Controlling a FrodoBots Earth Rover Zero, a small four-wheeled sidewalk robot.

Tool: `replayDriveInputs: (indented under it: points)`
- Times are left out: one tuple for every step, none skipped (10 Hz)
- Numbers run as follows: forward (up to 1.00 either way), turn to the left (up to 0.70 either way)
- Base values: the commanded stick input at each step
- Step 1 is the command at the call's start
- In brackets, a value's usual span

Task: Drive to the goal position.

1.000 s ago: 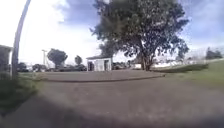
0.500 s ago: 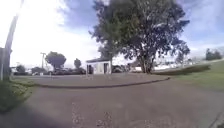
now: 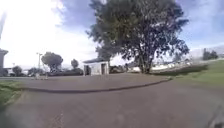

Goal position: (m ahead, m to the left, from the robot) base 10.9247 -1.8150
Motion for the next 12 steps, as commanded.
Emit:
replayDriveInputs:
  points:
    - [0.70,-0.04]
    - [0.70,0.00]
    - [0.70,0.01]
    - [0.70,0.02]
    - [0.70,0.00]
    - [0.70,0.00]
    - [0.70,0.00]
    - [0.70,-0.21]
    - [0.70,-0.22]
    - [0.70,-0.22]
    - [0.70,-0.22]
    - [0.70,-0.22]
